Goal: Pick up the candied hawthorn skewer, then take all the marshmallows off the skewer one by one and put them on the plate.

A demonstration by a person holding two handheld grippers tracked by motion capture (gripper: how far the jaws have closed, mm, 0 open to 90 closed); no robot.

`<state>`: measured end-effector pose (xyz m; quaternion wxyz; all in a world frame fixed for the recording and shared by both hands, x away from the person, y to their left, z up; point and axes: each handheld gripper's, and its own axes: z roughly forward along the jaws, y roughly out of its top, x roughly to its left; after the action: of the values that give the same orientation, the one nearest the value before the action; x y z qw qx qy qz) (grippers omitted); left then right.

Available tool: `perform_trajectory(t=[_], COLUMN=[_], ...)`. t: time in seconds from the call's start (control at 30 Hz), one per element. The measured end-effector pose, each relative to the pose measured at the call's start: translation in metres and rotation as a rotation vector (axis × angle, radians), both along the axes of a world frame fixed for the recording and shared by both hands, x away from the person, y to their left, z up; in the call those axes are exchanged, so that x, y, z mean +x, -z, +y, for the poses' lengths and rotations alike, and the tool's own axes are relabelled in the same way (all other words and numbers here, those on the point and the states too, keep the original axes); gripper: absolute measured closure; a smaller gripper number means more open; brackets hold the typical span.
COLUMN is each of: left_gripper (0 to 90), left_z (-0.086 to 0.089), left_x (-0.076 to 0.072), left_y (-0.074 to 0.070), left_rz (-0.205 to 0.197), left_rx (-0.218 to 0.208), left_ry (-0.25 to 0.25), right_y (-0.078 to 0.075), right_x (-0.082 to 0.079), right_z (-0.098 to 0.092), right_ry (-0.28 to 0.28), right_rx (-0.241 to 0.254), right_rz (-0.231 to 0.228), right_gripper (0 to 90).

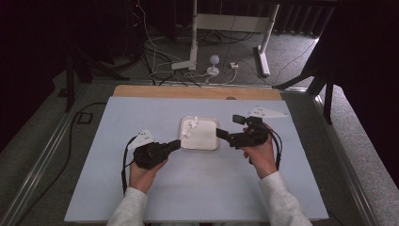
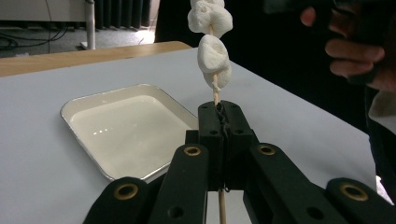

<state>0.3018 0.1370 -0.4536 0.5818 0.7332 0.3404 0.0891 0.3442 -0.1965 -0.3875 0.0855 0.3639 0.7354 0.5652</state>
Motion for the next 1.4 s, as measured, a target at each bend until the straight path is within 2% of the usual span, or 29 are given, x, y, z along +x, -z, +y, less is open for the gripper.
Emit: perform_trajectory(t=[0.1, 0.2, 0.33, 0.4, 0.5, 0.6, 0.63, 0.67, 0.7, 0.73, 0.77, 0.8, 0.9, 1.03, 1.17, 1.2, 1.33, 1.4], left_gripper=[90.0, 90.0, 90.0, 90.0, 90.0, 90.0, 90.0, 90.0, 90.0, 90.0, 90.0, 90.0, 90.0, 90.0, 90.0, 90.0, 90.0, 90.0], left_z=[-0.002, -0.002, -0.001, -0.002, -0.003, -0.004, -0.004, -0.004, -0.004, -0.005, -0.005, -0.006, -0.007, -0.008, -0.009, -0.009, -0.01, -0.011], left_x=[0.0, -0.001, -0.001, -0.001, -0.001, -0.001, -0.001, -0.001, -0.001, -0.001, -0.001, -0.001, -0.001, -0.002, -0.002, -0.002, -0.002, -0.002], left_y=[0.001, 0.0, 0.001, 0.001, 0.002, 0.003, 0.003, 0.004, 0.004, 0.004, 0.004, 0.004, 0.004, 0.004, 0.004, 0.005, 0.005, 0.005], left_rz=[-0.009, -0.018, -0.027, -0.032, -0.038, -0.04, -0.038, -0.039, -0.039, -0.039, -0.039, -0.041, -0.045, -0.051, -0.054, -0.055, -0.063, -0.067], left_rx=[0.003, -0.008, -0.014, -0.014, -0.017, -0.016, -0.019, -0.021, -0.02, -0.024, -0.024, -0.029, -0.03, -0.028, -0.014, -0.013, 0.004, 0.009], left_ry=[0.01, 0.018, 0.023, 0.029, 0.036, 0.041, 0.042, 0.043, 0.043, 0.046, 0.046, 0.047, 0.05, 0.059, 0.062, 0.06, 0.059, 0.059], right_y=[-0.002, -0.003, -0.002, -0.001, -0.002, -0.001, -0.001, -0.001, 0.002, 0.003, 0.003, 0.006, 0.009, 0.011, 0.012, 0.013, 0.012, 0.009], right_x=[0.006, 0.013, 0.016, 0.021, 0.025, 0.03, 0.031, 0.031, 0.034, 0.035, 0.035, 0.035, 0.036, 0.037, 0.037, 0.038, 0.038, 0.037], right_z=[0.008, 0.023, 0.03, 0.033, 0.035, 0.034, 0.033, 0.033, 0.033, 0.033, 0.033, 0.035, 0.039, 0.044, 0.046, 0.046, 0.045, 0.042], right_ry=[-0.008, -0.043, -0.054, -0.059, -0.059, -0.05, -0.052, -0.052, -0.072, -0.078, -0.078, -0.095, -0.103, -0.11, -0.111, -0.109, -0.105, -0.079], right_rx=[0.003, -0.008, -0.008, 0.012, 0.049, 0.112, 0.138, 0.138, 0.173, 0.18, 0.18, 0.183, 0.167, 0.17, 0.168, 0.173, 0.163, 0.163], right_rz=[0.009, 0.024, 0.043, 0.082, 0.12, 0.164, 0.18, 0.18, 0.218, 0.232, 0.232, 0.251, 0.274, 0.308, 0.325, 0.354, 0.363, 0.351], right_gripper=[1.5, 2.1, 3.5, 7.6, 18.3, 38.8, 43.2, 43.2, 50.6, 52.5, 52.5, 58.2, 59.6, 66.6, 69.8, 72.0, 76.7, 79.4])
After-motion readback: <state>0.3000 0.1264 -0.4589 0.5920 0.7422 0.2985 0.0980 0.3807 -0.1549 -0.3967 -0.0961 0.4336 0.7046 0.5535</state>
